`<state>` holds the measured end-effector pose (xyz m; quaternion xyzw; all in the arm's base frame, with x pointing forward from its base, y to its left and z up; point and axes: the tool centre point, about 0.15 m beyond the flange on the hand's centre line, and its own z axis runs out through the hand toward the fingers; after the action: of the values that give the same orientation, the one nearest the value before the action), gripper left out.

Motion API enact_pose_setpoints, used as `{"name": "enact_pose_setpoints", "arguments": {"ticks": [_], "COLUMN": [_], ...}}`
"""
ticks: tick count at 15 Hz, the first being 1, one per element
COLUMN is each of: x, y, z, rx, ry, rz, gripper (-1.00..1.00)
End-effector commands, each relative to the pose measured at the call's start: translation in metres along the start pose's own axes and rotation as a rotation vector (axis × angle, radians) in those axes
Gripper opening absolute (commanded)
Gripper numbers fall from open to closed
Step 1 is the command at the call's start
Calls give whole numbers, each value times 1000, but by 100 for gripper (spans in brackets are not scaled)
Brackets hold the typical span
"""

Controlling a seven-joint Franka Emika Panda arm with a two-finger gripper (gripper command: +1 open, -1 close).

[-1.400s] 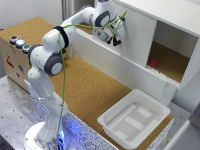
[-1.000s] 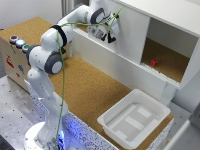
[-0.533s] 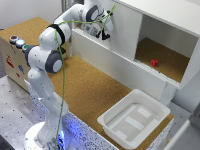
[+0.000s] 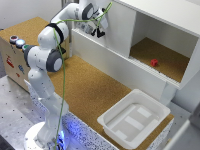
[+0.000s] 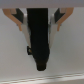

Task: Move the door all the way to the left and let go

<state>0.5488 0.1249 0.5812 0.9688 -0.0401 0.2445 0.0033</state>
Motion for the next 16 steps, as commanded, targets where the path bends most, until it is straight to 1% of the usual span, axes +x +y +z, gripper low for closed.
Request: {"name": "enact_pose_setpoints", "arguments": {"ticks": [1,3,7,8,9,12,14,16], "x": [-43,-48,-48,-47,-46,-47,-53,-60], "y": [-39,-46,-48,-46,-44,-37,-31,-22], "z": [-19,-22,-29,-30,-32,-46,-49,-46], "rx": [21,37,40,32,36,47,42,21], "ry": [19,20,21,20,17,35,26,5], "rz": [-18,-41,-32,-24,-9,8,14,14], "gripper": [-100,-100,-100,100,100,100,100,100]}}
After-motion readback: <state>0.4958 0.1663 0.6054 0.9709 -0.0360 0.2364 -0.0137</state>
